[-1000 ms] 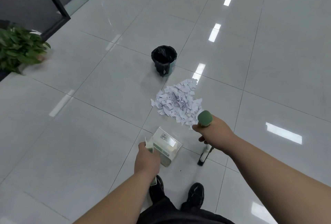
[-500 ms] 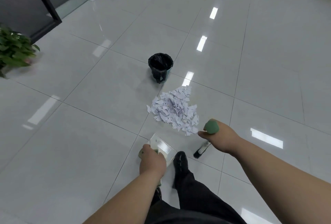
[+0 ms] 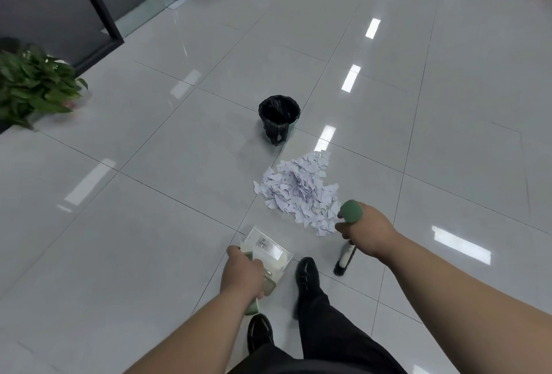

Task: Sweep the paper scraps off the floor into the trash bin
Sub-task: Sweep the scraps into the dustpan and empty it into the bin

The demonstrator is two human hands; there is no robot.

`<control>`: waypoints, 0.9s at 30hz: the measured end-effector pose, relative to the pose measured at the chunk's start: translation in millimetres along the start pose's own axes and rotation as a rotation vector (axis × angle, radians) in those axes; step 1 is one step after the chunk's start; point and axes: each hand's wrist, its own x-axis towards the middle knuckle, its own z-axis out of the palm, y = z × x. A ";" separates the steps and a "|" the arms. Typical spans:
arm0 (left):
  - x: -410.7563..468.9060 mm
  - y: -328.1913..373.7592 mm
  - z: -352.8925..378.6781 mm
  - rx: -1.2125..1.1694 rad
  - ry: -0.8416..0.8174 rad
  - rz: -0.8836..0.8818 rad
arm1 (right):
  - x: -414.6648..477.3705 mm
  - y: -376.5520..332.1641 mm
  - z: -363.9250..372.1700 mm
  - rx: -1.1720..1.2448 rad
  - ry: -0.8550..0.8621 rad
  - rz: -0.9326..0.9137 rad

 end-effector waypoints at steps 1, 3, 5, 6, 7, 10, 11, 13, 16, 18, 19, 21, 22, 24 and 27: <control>1.0 0.6 -1.6 0.003 0.022 0.007 | 0.2 0.8 -5.1 0.185 -0.009 0.035; -0.4 5.1 -1.5 0.008 0.052 0.012 | -0.5 -0.4 -17.9 0.574 -0.058 0.091; -1.6 15.9 2.8 -0.012 0.078 0.009 | 0.5 -3.5 -31.0 0.911 -0.083 0.158; -0.8 22.3 6.3 -0.028 0.091 0.003 | 4.2 -4.5 -36.6 1.046 -0.068 0.200; 0.1 28.8 10.3 -0.045 0.100 -0.002 | 7.4 -6.3 -43.0 1.144 -0.039 0.255; 1.6 49.2 24.5 -0.056 0.115 -0.010 | 19.2 -12.5 -64.0 1.098 0.020 0.375; 0.7 55.6 29.4 -0.042 0.119 -0.008 | 23.3 -13.6 -69.2 1.079 0.024 0.383; -2.1 68.1 40.7 0.007 0.133 -0.007 | 31.2 -12.7 -76.6 1.071 -0.017 0.413; -6.4 85.0 59.4 0.066 0.174 -0.015 | 41.0 3.6 -79.5 0.911 -0.128 0.442; -8.1 95.4 70.3 0.091 0.199 -0.014 | 45.1 21.8 -81.1 0.785 -0.193 0.391; -8.1 99.9 74.8 0.102 0.210 -0.013 | 48.0 34.2 -80.2 0.715 -0.223 0.363; -7.7 108.6 82.5 0.115 0.223 -0.015 | 52.6 60.3 -81.5 0.518 -0.246 0.310; -7.7 112.2 85.5 0.122 0.224 -0.014 | 53.4 73.3 -84.7 0.439 -0.237 0.321; -9.0 117.6 90.1 0.138 0.227 -0.014 | 55.6 97.6 -93.9 0.410 -0.242 0.443; -12.5 121.2 93.2 0.228 0.236 -0.012 | 62.4 134.5 -102.3 0.455 -0.284 0.624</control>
